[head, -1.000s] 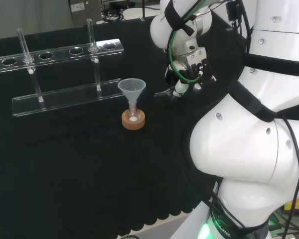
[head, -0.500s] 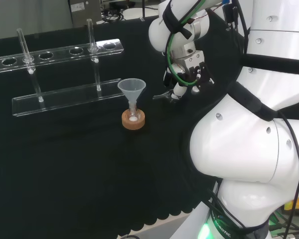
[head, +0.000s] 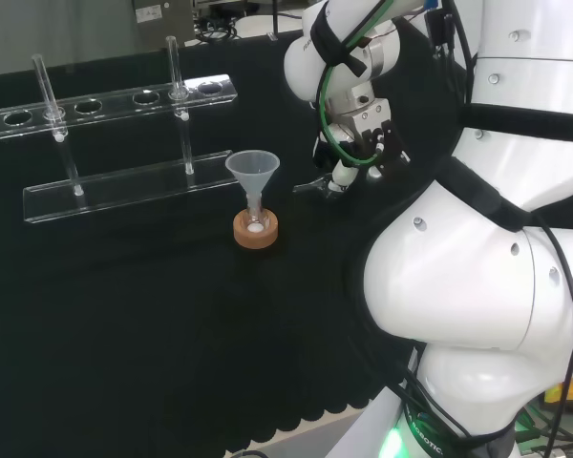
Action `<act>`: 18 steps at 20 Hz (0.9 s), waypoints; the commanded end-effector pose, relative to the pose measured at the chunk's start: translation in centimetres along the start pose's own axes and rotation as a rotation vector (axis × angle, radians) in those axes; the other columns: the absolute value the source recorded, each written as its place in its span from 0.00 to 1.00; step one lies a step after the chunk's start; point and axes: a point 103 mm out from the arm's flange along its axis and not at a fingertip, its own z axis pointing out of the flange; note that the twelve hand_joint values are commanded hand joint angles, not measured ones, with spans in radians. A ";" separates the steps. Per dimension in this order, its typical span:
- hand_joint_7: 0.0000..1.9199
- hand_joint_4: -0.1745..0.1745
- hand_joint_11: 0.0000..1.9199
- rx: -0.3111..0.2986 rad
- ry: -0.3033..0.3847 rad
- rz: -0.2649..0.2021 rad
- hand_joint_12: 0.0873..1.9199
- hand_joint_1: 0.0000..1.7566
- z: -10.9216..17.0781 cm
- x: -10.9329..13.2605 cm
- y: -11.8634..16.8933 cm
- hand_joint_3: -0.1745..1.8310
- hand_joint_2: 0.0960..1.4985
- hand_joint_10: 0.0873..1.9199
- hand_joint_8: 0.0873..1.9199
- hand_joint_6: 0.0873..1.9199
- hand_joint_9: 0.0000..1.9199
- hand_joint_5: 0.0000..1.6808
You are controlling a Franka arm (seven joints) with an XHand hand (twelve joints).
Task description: Put the weighing funnel back on the table.
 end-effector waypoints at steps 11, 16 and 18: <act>0.29 0.49 0.25 -0.017 0.024 -0.004 0.65 0.49 0.3 -0.2 -0.1 0.09 0.68 0.22 0.32 0.37 0.43 0.36; 0.23 0.40 0.20 -0.006 0.001 -0.005 0.67 0.48 0.0 0.0 -0.4 0.08 0.66 0.26 0.33 0.22 0.37 0.24; 0.22 0.40 0.20 -0.007 -0.006 -0.006 0.67 0.47 -0.2 0.1 -0.5 0.07 0.65 0.27 0.33 0.19 0.36 0.22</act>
